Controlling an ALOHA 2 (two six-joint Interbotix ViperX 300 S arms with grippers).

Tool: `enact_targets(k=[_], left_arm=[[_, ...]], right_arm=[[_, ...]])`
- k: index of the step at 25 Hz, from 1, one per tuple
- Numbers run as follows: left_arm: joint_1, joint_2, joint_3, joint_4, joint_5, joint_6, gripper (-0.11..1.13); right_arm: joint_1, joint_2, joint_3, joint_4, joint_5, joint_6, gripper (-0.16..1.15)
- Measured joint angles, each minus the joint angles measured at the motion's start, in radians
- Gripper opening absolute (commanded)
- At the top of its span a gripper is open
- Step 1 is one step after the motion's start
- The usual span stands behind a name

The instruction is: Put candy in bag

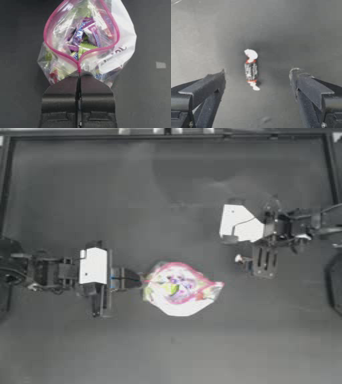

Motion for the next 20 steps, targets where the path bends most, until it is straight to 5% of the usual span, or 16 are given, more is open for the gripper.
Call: enact_targets(k=[20], left_arm=[[0.0, 0.0, 0.0, 0.002, 0.0, 0.0, 0.03]], right_arm=[[-0.015, 0.097, 0.018, 0.026, -0.061, -0.032, 1.0]])
